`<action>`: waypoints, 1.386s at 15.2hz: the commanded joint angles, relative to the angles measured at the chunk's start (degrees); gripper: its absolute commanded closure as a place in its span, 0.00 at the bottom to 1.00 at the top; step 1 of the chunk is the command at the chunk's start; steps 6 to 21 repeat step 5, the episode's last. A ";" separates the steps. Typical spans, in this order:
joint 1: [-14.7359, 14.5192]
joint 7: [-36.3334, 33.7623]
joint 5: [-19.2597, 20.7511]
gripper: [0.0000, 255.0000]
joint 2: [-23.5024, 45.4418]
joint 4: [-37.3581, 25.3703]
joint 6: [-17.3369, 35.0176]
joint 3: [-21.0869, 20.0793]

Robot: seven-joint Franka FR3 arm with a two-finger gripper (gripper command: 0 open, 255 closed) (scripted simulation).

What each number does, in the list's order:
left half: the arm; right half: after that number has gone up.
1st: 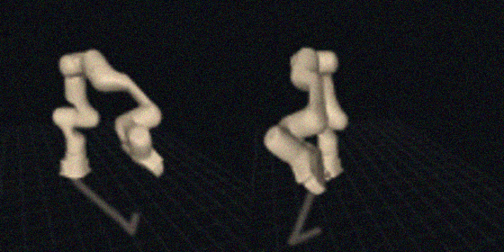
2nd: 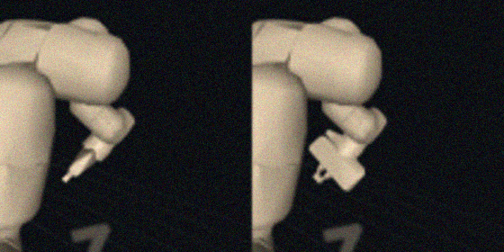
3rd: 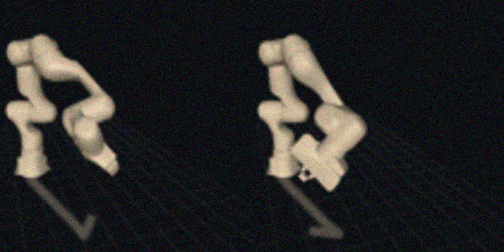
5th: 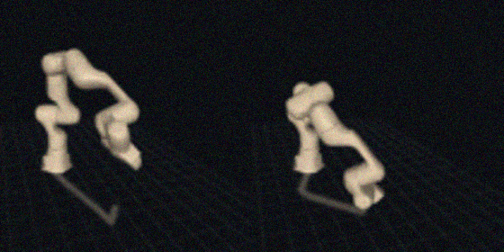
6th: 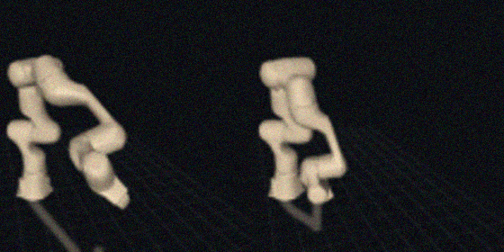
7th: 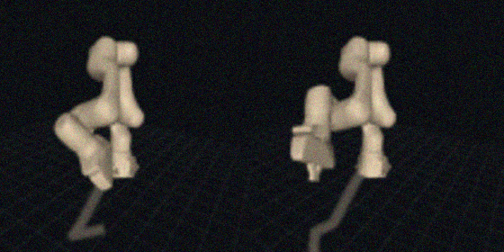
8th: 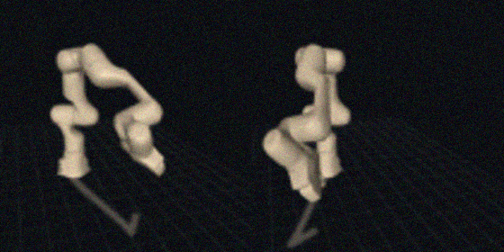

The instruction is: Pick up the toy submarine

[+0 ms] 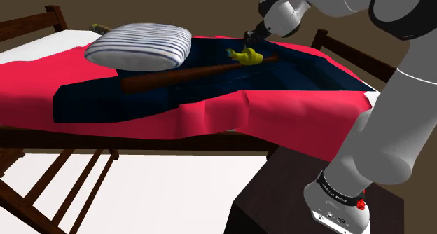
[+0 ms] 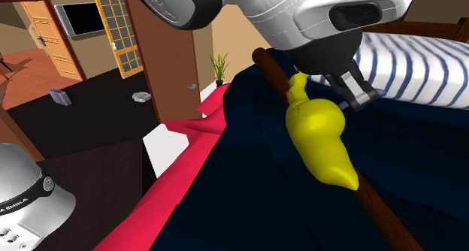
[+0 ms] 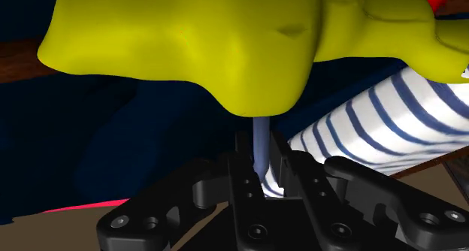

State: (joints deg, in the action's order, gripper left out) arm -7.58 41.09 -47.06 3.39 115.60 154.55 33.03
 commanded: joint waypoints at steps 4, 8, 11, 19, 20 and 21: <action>-0.29 -4.46 4.86 1.00 -1.62 -1.23 -1.61 0.42; -0.28 -4.47 4.87 1.00 -1.62 -1.22 -1.61 0.42; -0.28 -4.47 4.87 1.00 -1.62 -1.22 -1.61 0.42; -0.28 -4.47 4.87 1.00 -1.62 -1.22 -1.61 0.42; -0.28 -4.47 4.87 1.00 -1.62 -1.22 -1.61 0.42; -0.28 -4.47 4.87 1.00 -1.62 -1.22 -1.61 0.42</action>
